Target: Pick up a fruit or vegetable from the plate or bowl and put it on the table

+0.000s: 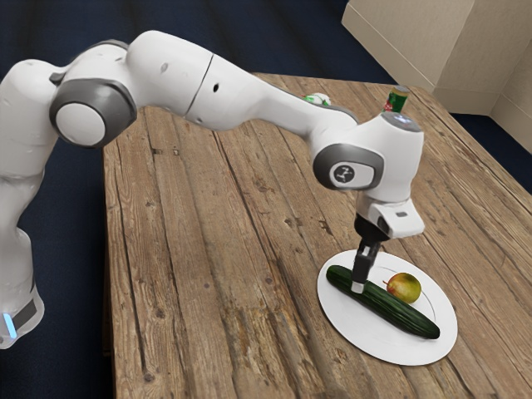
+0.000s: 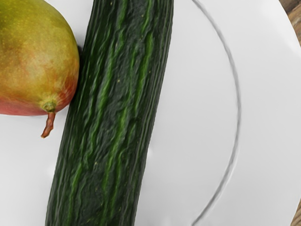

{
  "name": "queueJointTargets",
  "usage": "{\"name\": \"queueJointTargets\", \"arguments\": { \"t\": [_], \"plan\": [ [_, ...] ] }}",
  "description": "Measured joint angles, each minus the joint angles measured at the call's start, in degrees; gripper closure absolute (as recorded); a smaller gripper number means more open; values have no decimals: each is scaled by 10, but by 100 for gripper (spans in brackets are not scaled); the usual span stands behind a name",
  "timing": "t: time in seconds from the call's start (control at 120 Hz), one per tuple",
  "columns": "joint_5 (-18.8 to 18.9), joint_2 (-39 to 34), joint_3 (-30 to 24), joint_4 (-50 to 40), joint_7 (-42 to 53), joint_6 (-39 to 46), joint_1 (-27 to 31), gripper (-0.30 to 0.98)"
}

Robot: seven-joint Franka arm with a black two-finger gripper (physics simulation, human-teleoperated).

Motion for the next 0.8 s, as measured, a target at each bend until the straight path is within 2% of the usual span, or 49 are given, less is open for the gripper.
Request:
{"name": "queueJointTargets", "arguments": {
  "t": [0.408,0.55,0.617,0.742,0.8],
  "plan": [
    [-13,44,-10,3,140,54,19,0],
    [-14,64,-36,9,170,61,45,0],
    [-14,70,-39,14,182,64,51,5],
    [-36,79,-41,18,199,68,63,27],
    [-42,82,-41,18,207,70,65,20]
  ]
}}
